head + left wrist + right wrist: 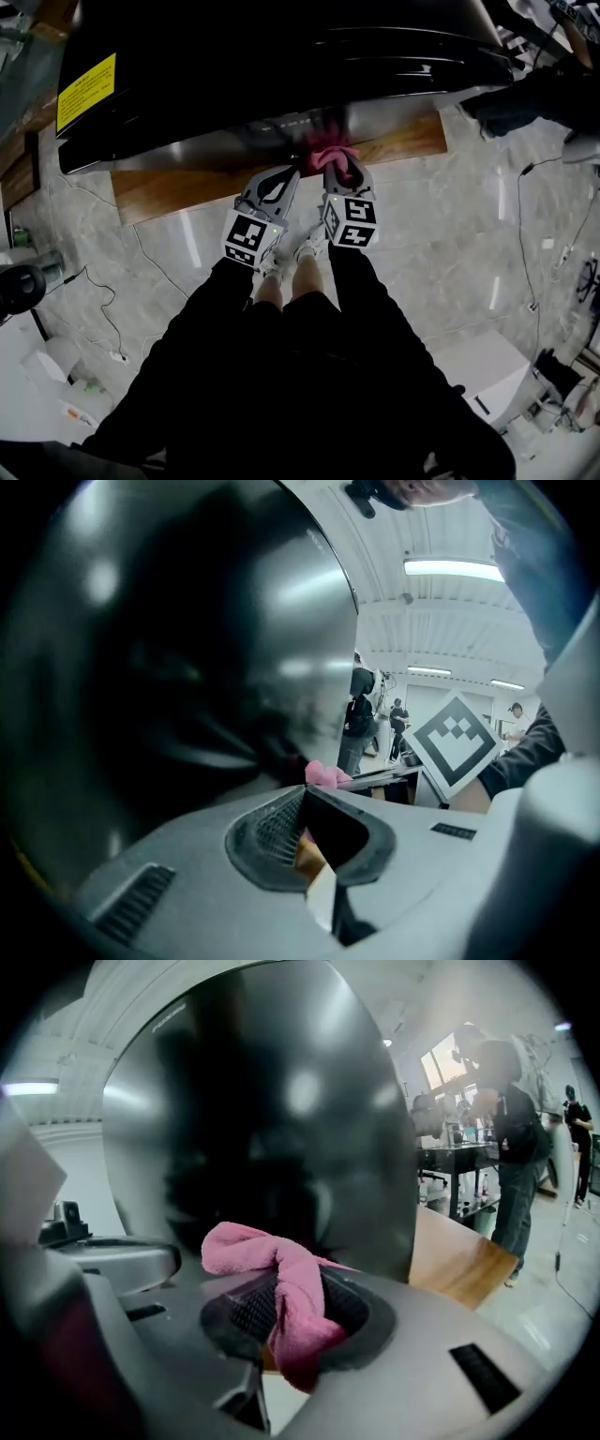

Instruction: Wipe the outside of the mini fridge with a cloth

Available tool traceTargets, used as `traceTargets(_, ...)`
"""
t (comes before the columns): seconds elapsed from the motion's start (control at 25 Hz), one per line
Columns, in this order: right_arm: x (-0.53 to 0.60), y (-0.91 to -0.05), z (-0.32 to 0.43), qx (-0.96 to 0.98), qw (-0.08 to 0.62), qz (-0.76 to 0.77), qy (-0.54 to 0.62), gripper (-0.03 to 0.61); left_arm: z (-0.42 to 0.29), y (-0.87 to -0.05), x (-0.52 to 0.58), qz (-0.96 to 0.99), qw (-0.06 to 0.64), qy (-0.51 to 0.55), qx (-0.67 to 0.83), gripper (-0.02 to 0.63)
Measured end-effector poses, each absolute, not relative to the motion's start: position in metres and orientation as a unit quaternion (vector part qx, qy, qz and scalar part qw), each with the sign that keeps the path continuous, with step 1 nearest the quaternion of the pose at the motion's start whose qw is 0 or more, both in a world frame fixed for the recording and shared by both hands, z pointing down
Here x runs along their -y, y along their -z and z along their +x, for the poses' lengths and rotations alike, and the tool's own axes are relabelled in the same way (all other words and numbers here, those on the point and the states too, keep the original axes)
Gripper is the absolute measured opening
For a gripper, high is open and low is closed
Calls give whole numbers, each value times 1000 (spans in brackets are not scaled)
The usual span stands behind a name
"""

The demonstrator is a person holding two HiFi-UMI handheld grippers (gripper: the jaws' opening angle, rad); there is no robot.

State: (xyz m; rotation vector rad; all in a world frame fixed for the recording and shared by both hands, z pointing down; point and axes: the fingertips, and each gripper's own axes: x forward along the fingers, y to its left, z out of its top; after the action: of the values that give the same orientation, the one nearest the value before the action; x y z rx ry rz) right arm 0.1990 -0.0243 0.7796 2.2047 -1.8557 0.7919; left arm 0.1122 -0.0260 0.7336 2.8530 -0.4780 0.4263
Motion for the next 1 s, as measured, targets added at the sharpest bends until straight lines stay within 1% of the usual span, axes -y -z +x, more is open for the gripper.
traceTargets(0.16,18,-792,253,598,84,752,-265,95,152,-743,22,972,110,-145,150,6)
traceTargets(0.4,-8,-778,321,582,81,766,-262,95,213,-726,-3,974,103,-150,133,6)
traceTargets(0.56,-14,-773,344,578,82,769,-260,95,237,-717,-7,975,100,-150,129,6)
traceTargets(0.76,-27,-751,375,568,65,780,-255,92,263,-694,-24,978,91,-145,122,6)
traceTargets(0.88,-26,-748,406,569,60,783,-244,92,287,-696,-22,977,104,-139,122,6)
traceTargets(1.0,-37,-720,423,579,41,782,-226,92,294,-673,-29,977,122,-123,122,6)
